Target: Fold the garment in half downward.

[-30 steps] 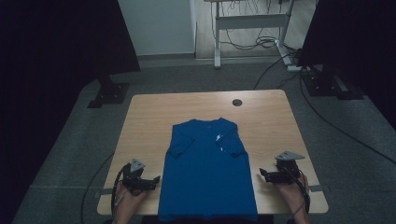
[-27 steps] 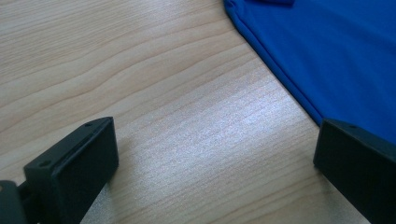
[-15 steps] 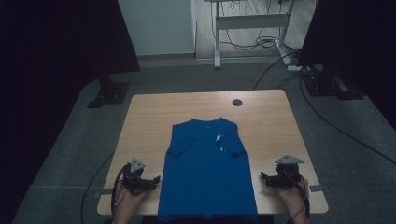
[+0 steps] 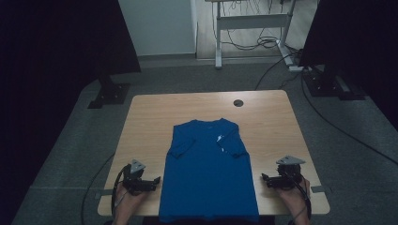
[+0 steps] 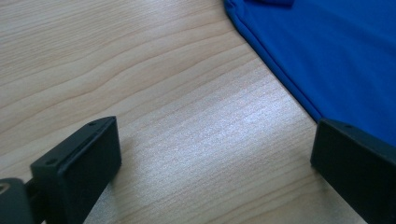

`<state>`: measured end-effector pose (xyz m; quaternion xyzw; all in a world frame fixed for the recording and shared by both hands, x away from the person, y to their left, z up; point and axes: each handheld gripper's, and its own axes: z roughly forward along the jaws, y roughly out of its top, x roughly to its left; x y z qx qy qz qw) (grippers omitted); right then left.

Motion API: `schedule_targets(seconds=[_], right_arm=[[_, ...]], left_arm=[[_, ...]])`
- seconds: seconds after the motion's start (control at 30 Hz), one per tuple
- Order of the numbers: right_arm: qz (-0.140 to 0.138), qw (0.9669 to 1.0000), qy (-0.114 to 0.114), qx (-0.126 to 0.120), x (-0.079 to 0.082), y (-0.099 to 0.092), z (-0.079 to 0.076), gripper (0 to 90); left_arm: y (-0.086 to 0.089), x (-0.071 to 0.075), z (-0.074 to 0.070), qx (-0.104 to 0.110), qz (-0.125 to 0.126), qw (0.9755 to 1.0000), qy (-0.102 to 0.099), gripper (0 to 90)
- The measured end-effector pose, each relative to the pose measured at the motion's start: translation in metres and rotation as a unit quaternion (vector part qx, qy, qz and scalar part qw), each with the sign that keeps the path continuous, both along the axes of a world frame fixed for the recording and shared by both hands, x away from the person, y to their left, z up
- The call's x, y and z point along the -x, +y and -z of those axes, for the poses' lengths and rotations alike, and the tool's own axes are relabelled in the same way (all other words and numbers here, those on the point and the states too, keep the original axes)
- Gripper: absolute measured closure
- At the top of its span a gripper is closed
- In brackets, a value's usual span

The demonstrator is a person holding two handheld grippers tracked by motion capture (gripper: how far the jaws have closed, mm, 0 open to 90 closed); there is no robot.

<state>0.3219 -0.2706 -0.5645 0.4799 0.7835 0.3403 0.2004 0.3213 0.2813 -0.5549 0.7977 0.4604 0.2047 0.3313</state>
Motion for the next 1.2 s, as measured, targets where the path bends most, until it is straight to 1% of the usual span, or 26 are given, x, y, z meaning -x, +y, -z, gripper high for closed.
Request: schedule_targets(seconds=[0.2,0.6,0.73,1.03,1.2], right_arm=[[-0.002,1.0,0.001,0.0,0.0,0.0,0.0,0.4],[-0.002,1.0,0.001,0.0,0.0,0.0,0.0,0.4],[-0.002,1.0,0.001,0.0,0.0,0.0,0.0,0.4],[-0.002,1.0,0.001,0.0,0.0,0.0,0.0,0.5],[-0.002,1.0,0.001,0.0,0.0,0.0,0.0,0.5]], left_arm=[[0.003,-0.002,-0.002,0.011,-0.003,0.9999,0.003,3.8],[0.002,-0.005,-0.009,0.018,0.004,0.9998,-0.008,3.6],[0.001,-0.009,-0.012,0.025,0.009,0.9996,-0.009,3.5],[-0.003,-0.019,-0.019,0.03,0.019,0.9993,-0.011,3.8],[-0.007,-0.028,-0.021,0.033,0.024,0.9991,-0.013,3.9]])
